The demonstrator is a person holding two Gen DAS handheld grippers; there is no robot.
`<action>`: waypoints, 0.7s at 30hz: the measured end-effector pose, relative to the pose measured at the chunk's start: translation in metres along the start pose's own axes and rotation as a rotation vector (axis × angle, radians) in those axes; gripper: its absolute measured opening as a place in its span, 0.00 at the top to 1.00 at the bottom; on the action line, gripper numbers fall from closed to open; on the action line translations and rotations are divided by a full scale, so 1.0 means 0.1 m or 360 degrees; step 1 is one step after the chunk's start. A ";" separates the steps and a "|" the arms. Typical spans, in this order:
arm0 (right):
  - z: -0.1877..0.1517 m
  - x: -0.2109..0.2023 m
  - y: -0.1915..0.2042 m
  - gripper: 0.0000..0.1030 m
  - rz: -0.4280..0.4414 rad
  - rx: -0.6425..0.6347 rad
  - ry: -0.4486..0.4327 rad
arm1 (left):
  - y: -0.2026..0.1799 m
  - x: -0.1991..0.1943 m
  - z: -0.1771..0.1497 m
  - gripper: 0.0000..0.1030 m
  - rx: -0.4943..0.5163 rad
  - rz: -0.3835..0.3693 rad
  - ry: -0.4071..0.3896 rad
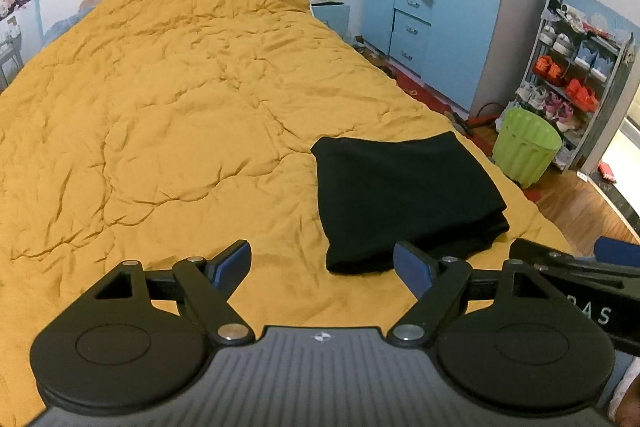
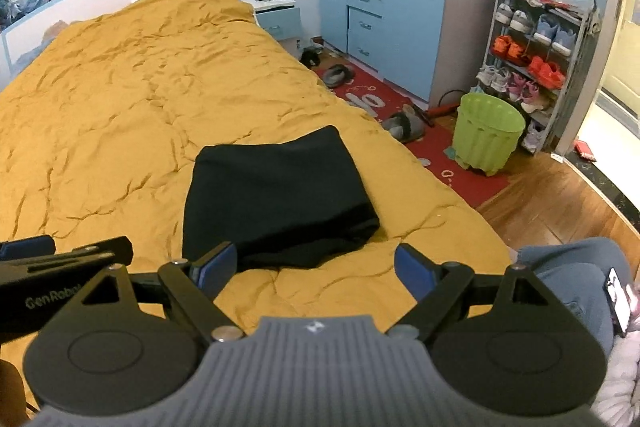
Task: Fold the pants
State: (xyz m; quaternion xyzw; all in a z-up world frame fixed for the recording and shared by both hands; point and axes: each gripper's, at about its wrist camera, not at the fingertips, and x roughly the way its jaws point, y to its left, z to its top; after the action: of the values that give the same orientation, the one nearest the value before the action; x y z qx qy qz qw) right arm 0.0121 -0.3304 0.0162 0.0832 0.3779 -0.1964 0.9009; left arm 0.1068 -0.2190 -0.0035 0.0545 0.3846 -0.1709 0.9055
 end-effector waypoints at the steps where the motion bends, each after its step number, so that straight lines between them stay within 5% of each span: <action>1: 0.00 -0.01 0.00 0.20 -0.0009 -0.0004 0.0000 | 0.00 0.00 -0.01 0.08 0.0000 -0.0003 0.0003; 21: 0.02 0.03 0.02 0.20 -0.0043 -0.0005 0.0046 | 0.01 0.04 -0.01 0.08 0.0004 -0.0001 0.0029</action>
State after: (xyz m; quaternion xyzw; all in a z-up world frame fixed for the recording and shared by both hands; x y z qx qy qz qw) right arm 0.0162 -0.3297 0.0158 0.0795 0.3924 -0.2066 0.8927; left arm 0.1089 -0.2186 -0.0074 0.0570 0.3926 -0.1711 0.9018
